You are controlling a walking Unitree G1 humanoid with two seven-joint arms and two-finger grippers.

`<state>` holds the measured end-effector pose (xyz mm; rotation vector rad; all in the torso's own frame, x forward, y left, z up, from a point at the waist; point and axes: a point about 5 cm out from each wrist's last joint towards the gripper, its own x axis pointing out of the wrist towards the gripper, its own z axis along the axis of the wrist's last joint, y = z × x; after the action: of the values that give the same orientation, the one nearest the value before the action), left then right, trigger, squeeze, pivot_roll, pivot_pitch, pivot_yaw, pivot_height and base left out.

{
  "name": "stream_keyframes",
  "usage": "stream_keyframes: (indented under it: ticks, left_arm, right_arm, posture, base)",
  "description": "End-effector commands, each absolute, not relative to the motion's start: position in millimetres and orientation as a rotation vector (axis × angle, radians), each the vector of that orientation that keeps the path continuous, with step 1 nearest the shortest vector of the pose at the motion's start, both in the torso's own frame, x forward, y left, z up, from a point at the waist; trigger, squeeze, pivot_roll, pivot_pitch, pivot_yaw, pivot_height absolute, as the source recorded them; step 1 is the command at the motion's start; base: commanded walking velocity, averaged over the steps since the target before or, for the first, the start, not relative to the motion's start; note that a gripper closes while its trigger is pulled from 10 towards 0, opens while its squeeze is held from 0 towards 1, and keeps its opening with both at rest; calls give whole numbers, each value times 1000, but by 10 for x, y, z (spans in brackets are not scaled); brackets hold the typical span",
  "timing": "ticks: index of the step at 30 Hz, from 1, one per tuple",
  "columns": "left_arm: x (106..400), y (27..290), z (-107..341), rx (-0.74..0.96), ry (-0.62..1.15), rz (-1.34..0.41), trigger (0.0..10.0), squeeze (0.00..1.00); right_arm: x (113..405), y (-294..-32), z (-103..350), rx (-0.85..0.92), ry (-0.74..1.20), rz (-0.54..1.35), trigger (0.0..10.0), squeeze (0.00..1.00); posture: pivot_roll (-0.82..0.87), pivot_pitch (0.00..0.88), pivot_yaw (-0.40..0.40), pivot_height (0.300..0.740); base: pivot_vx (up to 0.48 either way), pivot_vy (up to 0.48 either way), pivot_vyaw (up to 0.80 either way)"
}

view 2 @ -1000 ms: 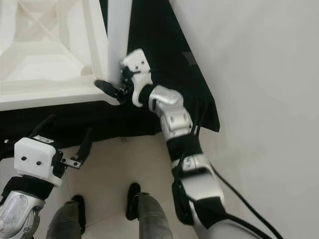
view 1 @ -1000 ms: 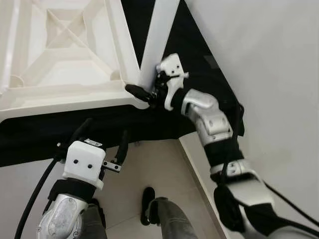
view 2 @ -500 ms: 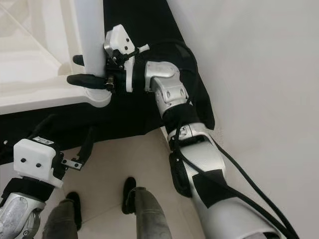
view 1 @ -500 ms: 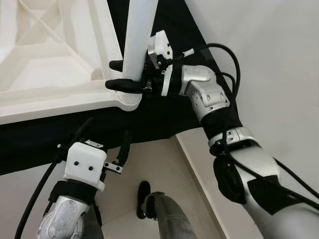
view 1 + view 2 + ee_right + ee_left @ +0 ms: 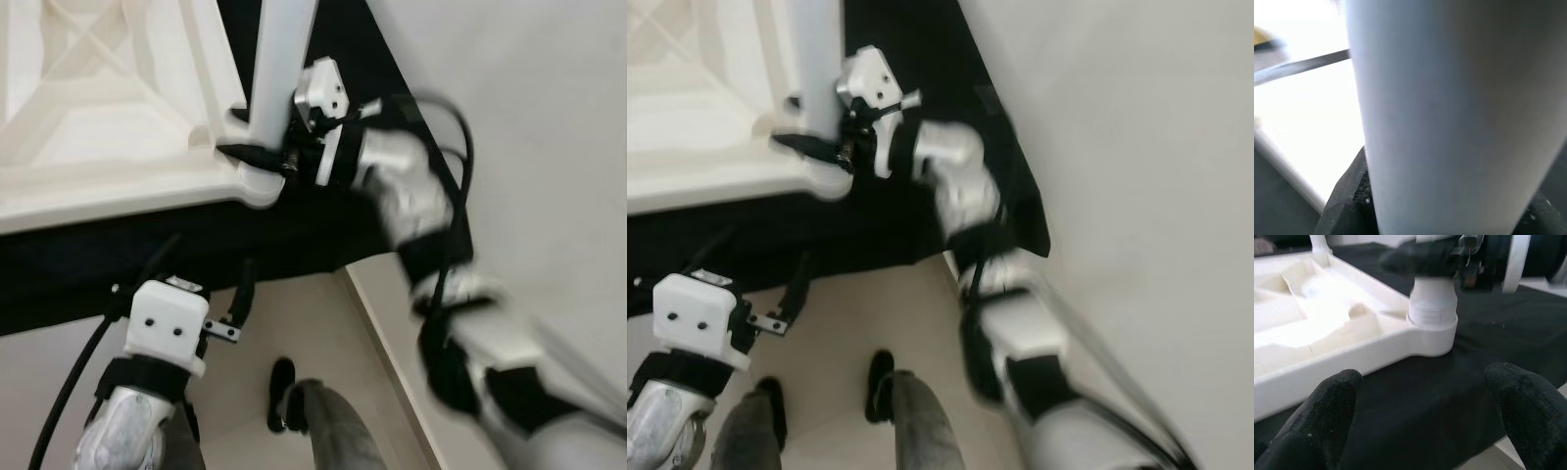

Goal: Building children table

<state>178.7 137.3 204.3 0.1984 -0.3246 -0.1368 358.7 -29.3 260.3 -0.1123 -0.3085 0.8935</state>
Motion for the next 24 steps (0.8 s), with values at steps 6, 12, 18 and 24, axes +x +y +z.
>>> stream_keyframes:
  ticks: [6,12,18,24]
  left_arm:
    - [1847,1391,2031,210,-322,-166,10000,0]
    - [1909,1447,2071,227,-346,-141,10000,0]
    - [1999,1499,2010,249,-308,-111,10000,0]
    - [2150,1586,1910,284,-237,-76,10000,0]
  right_arm:
    - [3336,-90,1789,-56,24,679,0,0]
    - [3444,72,1961,-30,-52,730,10000,890]
    - [3352,11,2138,115,-112,709,10000,1000]
    - [3289,-262,2212,162,-198,737,10000,455]
  posture:
    - [248,319,-208,740]
    - [256,302,-205,740]
    - [243,271,-173,740]
    - [218,235,-128,740]
  base:
    - [0,0,0]
    - [0,0,0]
    - [0,0,0]
    - [0,0,0]
